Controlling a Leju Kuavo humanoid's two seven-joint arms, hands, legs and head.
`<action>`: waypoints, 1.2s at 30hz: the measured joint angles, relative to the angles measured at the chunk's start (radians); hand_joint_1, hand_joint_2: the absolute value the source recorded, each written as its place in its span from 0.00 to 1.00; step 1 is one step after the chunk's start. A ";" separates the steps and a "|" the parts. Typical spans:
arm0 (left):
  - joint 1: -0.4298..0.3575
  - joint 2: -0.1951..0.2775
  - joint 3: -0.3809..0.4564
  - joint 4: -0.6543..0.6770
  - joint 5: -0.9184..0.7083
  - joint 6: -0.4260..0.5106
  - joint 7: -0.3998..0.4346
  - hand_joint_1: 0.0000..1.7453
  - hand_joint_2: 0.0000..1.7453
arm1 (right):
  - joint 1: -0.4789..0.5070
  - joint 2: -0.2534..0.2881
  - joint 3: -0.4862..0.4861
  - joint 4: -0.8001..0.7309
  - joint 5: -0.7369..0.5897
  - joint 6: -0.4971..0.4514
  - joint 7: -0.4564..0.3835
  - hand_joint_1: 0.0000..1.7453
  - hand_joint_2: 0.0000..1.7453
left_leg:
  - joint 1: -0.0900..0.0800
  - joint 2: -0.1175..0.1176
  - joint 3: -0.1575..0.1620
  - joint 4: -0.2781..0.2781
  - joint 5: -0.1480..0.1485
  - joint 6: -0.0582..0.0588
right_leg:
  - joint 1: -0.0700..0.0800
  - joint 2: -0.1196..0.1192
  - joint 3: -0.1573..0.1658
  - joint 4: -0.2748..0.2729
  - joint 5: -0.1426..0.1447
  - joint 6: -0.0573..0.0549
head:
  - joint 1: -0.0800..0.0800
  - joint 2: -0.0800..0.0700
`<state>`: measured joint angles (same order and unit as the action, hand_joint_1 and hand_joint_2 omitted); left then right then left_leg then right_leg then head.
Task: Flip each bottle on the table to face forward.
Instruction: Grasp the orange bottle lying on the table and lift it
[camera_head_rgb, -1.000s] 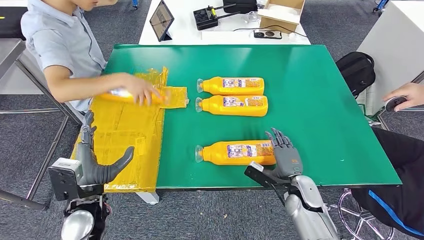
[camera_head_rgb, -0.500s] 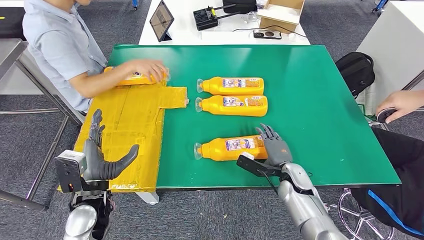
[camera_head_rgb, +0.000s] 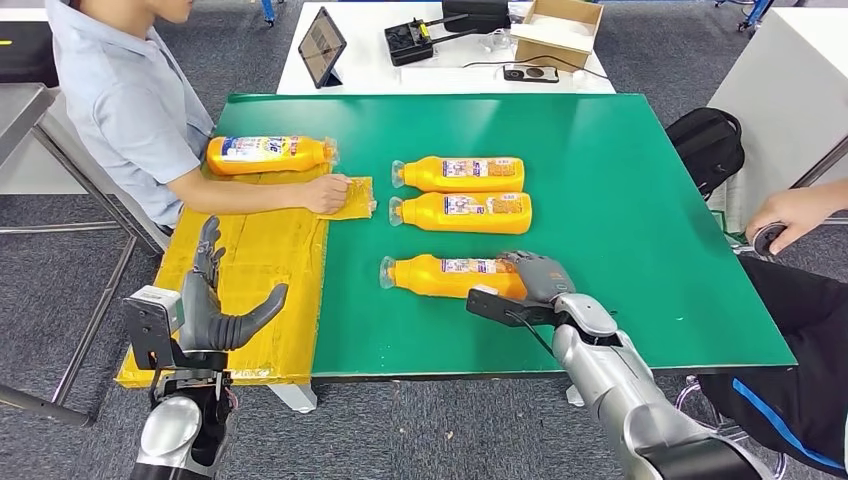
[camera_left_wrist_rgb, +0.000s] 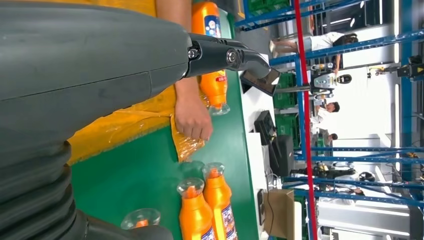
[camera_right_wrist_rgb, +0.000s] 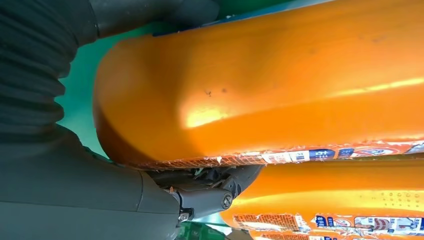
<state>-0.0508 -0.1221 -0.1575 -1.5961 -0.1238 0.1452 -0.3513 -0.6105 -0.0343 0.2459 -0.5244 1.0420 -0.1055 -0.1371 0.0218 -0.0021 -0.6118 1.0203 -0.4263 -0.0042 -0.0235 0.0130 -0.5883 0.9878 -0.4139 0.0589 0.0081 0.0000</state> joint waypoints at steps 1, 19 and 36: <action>0.000 0.000 0.000 0.002 0.001 0.000 -0.001 0.00 1.00 | -0.004 0.000 0.002 0.006 -0.012 0.006 -0.010 1.00 1.00 | 0.000 0.000 0.000 0.000 0.000 0.000 | 0.000 0.000 0.000 0.000 0.000 0.000 | 0.000 0.000; -0.006 -0.008 -0.050 0.021 0.031 0.014 -0.130 0.00 1.00 | 0.059 0.048 -0.058 0.005 -0.370 0.132 -0.307 1.00 1.00 | 0.000 -0.001 -0.002 0.000 0.000 0.000 | 0.000 0.000 -0.001 0.000 0.000 0.000 | 0.000 0.000; 0.097 -0.100 -0.162 0.105 0.361 -0.165 -0.158 0.00 1.00 | 0.368 0.178 -0.115 -0.527 -0.764 -0.158 -0.502 1.00 1.00 | 0.000 -0.003 -0.013 0.000 -0.001 0.000 | 0.000 -0.001 -0.010 0.000 -0.002 0.001 | 0.000 0.000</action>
<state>0.0462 -0.2224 -0.3194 -1.4912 0.2371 -0.0203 -0.5096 -0.2426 0.1440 0.1312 -1.0513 0.2782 -0.2636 -0.6390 0.0217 -0.0050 -0.6247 1.0203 -0.4272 -0.0045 -0.0236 0.0116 -0.5981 0.9881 -0.4158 0.0596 0.0079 0.0000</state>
